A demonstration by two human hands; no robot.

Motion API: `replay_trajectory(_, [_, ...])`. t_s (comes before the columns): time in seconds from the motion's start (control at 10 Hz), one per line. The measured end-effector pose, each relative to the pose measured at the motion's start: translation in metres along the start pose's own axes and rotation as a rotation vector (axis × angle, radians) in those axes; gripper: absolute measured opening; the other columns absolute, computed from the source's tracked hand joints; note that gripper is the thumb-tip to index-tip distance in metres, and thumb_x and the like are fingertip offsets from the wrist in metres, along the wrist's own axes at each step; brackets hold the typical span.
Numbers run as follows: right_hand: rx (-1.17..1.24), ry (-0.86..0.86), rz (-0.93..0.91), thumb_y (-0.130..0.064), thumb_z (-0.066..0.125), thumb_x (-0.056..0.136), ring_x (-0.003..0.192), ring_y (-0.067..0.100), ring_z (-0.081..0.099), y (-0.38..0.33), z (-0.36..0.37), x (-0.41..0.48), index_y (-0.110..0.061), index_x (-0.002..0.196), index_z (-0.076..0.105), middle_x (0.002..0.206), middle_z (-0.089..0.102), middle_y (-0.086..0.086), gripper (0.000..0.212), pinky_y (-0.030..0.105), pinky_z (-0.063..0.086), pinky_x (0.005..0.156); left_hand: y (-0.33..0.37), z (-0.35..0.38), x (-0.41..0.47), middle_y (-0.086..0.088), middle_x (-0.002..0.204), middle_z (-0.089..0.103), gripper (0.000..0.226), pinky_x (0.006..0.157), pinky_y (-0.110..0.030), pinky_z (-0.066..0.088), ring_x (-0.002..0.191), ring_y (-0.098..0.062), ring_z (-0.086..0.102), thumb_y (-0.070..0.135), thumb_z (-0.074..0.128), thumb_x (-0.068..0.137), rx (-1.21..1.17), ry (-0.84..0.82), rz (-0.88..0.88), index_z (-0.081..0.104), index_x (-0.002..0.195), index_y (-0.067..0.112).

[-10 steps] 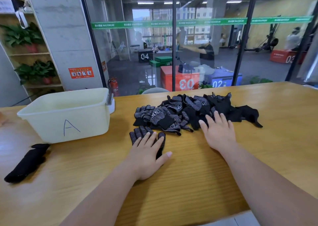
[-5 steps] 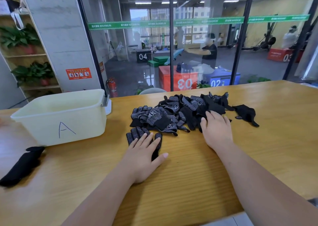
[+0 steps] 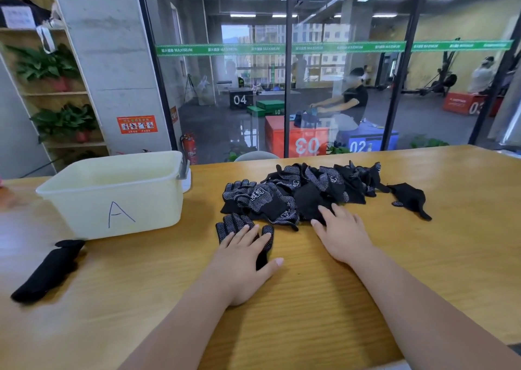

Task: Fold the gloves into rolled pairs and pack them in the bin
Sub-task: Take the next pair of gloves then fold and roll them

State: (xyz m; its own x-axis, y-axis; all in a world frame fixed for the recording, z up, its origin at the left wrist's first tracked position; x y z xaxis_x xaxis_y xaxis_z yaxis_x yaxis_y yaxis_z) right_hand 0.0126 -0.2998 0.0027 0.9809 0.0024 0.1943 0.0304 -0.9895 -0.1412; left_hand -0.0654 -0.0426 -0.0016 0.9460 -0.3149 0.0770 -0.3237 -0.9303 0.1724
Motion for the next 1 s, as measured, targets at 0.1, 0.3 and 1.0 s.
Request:
replay_trajectory(0.1, [0.027, 0.017, -0.235, -0.059, 0.025, 0.109, 0.16, 0.019, 0.019, -0.019, -0.003, 0.004, -0.036, 0.165, 0.027, 0.173, 0.024, 0.0, 0.061, 0.045, 0.016, 0.13, 0.0, 0.0, 0.0, 0.015, 0.176, -0.002, 0.09, 0.132, -0.04, -0.002, 0.16, -0.003, -0.012, 0.09, 0.014, 0.092, 0.007, 0.018, 0.006, 0.014, 0.168, 0.042])
replay_trajectory(0.3, [0.179, 0.116, -0.022, -0.065, 0.017, 0.107, 0.163, 0.025, 0.0, 0.007, -0.015, 0.029, -0.044, 0.162, 0.03, 0.177, 0.008, 0.001, 0.061, 0.053, 0.013, 0.129, -0.001, 0.002, 0.002, 0.016, 0.176, -0.002, 0.09, 0.132, -0.039, -0.002, 0.16, -0.003, -0.012, 0.091, 0.015, 0.092, -0.004, 0.02, 0.008, 0.014, 0.167, 0.043])
replay_trajectory(1.0, [0.242, 0.331, -0.229, -0.033, 0.057, 0.104, 0.078, 0.012, 0.066, -0.047, -0.114, 0.003, -0.043, 0.117, 0.071, 0.079, 0.065, -0.02, 0.022, 0.034, 0.056, 0.072, 0.002, 0.0, 0.003, 0.007, 0.177, -0.011, 0.1, 0.132, -0.049, -0.004, 0.162, -0.015, -0.017, 0.096, 0.003, 0.085, 0.071, -0.112, -0.008, -0.001, 0.168, 0.04])
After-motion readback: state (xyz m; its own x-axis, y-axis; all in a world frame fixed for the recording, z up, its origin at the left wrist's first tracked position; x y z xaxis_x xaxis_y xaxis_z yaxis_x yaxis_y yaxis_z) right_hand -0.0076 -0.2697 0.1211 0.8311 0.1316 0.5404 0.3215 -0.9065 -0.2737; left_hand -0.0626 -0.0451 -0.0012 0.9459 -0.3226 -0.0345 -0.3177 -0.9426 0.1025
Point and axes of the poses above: each hand's wrist, its own x-axis towards the middle knuckle, its own z-axis out of the palm, y = z × x, the point moved 5 cm from there along x, towards the middle knuckle
